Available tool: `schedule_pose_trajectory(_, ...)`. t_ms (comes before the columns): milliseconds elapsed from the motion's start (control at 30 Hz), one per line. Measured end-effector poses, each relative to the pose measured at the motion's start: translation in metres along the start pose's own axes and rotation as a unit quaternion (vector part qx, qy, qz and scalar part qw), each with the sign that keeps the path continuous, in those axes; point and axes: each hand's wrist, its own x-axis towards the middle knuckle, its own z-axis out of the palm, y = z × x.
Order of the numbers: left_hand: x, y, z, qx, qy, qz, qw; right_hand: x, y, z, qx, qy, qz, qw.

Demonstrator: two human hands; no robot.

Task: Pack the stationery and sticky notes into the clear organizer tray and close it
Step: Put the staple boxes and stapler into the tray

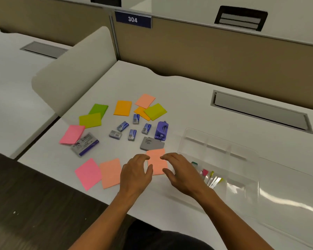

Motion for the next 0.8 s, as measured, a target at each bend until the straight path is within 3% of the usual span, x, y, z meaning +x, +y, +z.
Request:
schedule_pose_trajectory(467, 0.019, -0.070, -0.023, -0.031, 0.032, -0.068, 0.997, 0.048, -0.033, 0.012, -0.039, -0.060, -0.026, 0.997)
schedule_pose_trajectory(800, 0.066, -0.100, -0.037, -0.033, 0.032, -0.042, 0.998, 0.092, -0.049, 0.023, -0.055, -0.064, -0.007, 0.996)
